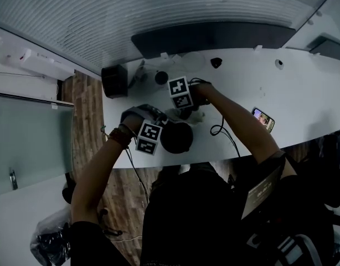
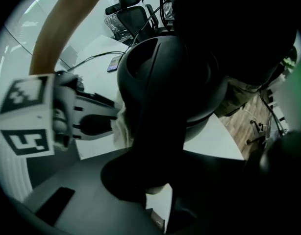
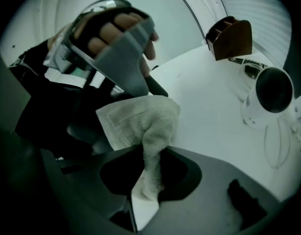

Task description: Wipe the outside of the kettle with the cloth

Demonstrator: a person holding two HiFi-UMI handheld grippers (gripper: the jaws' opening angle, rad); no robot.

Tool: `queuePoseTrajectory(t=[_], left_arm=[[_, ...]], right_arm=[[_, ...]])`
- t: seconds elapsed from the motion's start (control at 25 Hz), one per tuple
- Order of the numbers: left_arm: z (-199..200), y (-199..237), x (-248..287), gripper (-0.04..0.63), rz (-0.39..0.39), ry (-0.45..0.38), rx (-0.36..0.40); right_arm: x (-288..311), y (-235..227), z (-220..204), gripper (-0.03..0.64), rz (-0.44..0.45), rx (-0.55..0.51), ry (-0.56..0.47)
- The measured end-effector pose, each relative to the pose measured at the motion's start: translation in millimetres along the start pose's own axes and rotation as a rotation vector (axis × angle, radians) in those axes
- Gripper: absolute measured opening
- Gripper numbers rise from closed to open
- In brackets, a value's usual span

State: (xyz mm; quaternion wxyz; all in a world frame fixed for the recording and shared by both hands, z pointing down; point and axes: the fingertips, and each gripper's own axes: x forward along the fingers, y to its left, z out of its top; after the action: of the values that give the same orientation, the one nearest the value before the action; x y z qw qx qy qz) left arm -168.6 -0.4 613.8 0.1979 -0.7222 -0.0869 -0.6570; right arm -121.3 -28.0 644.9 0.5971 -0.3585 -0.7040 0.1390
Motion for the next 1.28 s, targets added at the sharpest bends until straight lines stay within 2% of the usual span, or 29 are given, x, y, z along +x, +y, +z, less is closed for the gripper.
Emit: queuePoseTrajectory(t=[0.12,0.32,0.44,0.52,0.64,0.72,0.8,0.88,0.96,1.04,1.12,1.2,1.24,1.28], left_arm=[[0,0,-1,0.098,-0.008,0.005,-0.007],[-2,0,-2,0.098,-0.010,0.016,-0.011],[-5,-1,-5,0.100,-0.004,0.043,-0.014],[-2,-1,-2,0.100,0.042,0.020,-0.046],[-4,4,-4,0.110,0.103,-0.029,-0.138],[-11,7,-8,0.119,0.120,-0.063,-0.231],[-20,6,-18,0.138,0.122,-0.093,-0.344],[-32,5,-30,0.144,0.155,-0.144,-0.480],[-51,2,-46,0.149,0.252,-0.183,-0.647],[-71,-5,-69,0.149,0.411,-0.225,-0.853],[-86,-23,-96,0.149,0.599,-0.349,-1.134],[-88,-52,-119,0.147,0.772,-0.561,-1.442],[-83,-69,-126,0.146,0.840,-0.660,-1.562],[-74,-85,-129,0.129,0.888,-0.727,-1.639]], right_arm=[[26,-22,-12,0.084,-0.033,0.127,-0.024],[55,-38,-35,0.084,-0.031,0.371,-0.191],[60,-36,-47,0.084,-0.044,0.512,-0.401],[54,-27,-54,0.084,-0.066,0.563,-0.558],[32,-8,-69,0.084,-0.133,0.637,-0.801],[14,5,-83,0.084,-0.184,0.704,-0.973],[2,19,-100,0.084,-0.233,0.779,-1.135],[-6,35,-112,0.084,-0.279,0.838,-1.284],[-20,55,-118,0.084,-0.355,0.852,-1.418],[-32,75,-119,0.084,-0.456,0.834,-1.528],[-36,92,-118,0.084,-0.569,0.804,-1.582],[-35,106,-113,0.084,-0.668,0.764,-1.597],[-35,113,-109,0.084,-0.708,0.742,-1.603],[-37,120,-106,0.084,-0.743,0.719,-1.611]])
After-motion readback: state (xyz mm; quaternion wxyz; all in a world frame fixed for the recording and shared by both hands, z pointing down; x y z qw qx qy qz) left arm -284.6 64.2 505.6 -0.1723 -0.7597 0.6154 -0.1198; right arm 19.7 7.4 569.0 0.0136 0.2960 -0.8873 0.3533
